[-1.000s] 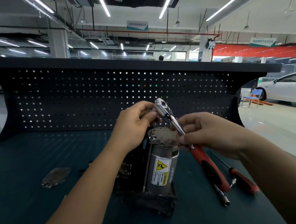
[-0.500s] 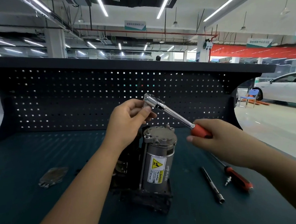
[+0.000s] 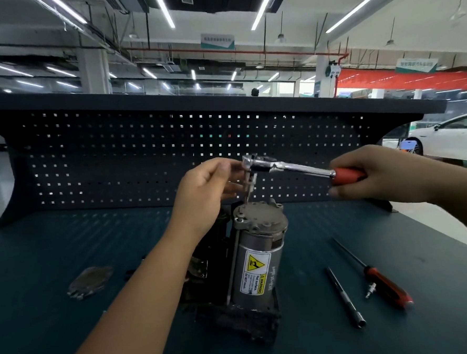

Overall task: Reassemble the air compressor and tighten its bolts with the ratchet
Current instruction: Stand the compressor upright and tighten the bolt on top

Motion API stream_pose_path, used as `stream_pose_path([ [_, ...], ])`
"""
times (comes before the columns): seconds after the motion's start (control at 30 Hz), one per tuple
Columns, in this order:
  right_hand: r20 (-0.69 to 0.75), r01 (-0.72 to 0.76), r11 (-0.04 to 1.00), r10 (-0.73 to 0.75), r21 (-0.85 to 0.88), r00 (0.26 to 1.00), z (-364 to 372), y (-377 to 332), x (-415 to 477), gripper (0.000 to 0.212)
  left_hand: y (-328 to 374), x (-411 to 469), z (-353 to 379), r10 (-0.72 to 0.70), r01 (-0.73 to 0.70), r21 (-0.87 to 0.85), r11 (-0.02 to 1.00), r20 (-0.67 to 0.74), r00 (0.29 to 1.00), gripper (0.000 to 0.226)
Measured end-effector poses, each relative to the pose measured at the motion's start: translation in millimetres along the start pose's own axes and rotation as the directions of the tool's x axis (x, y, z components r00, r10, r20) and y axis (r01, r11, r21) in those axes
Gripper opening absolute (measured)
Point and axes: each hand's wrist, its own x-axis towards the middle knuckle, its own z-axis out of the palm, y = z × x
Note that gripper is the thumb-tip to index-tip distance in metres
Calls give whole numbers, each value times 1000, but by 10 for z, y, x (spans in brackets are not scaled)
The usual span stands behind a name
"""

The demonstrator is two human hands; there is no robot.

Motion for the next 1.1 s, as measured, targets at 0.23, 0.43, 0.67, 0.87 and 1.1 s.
stream_pose_path([
  [0.23,65,8,999,-11,40,998,32,6,82,27,-7,17,-17,-7,5,42,999,44,999,28],
  [0.43,98,-31,998,26,52,995,50,60,56,26,3,16,-1,-15,15,-7,1000,51,999,31],
  [0.67,127,-40,998,34,45,991,34,58,24,24,5,4,8,-26,26,2,1000,69,997,34],
  [0.87,99,-35,999,36,-14,994,34,-36,42,28,25,-7,11,-21,22,-19,1000,55,998,37],
  [1.1,122,-88,996,91,-25,988,61,-133,3,32,49,-8,20,-47,54,-87,995,80,996,35],
])
